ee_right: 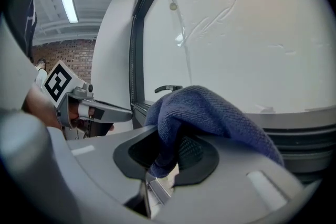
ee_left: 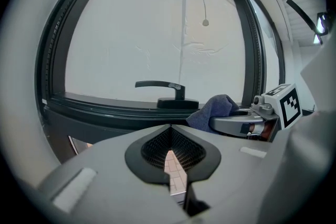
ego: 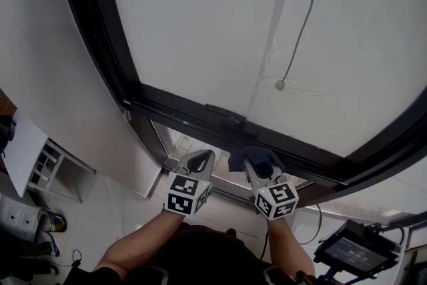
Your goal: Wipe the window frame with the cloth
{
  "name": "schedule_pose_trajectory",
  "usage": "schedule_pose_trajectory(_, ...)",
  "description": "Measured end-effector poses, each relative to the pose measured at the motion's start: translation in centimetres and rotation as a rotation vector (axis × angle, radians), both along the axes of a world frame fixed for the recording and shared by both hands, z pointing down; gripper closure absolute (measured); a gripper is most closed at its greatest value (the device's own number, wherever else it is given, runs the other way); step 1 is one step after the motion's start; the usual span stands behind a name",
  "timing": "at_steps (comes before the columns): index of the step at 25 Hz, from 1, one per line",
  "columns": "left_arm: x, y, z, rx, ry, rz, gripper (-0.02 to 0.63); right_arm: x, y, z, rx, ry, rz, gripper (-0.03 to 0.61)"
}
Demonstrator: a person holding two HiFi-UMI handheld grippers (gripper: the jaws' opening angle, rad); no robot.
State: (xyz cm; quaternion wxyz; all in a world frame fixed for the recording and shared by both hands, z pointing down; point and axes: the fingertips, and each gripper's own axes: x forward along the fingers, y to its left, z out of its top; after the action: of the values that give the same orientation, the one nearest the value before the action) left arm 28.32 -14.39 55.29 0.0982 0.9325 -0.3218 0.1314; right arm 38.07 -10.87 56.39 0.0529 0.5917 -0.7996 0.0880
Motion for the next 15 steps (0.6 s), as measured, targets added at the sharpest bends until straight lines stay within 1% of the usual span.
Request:
schedule_pose_trajectory(6, -3.1, -1.3, 0.1, -0.008, 0.012, -0.054, 0.620, -2.5, -1.8, 0.1, -0.007, 0.004, -0.030, 0.509)
schedule_pose_trajectory(15, -8.1, -3.7, 0.2, 0.006, 0.027, -0.146, 0.620, -6.6, -4.9, 0.2, -0.019, 0.009, -0.083, 0.509)
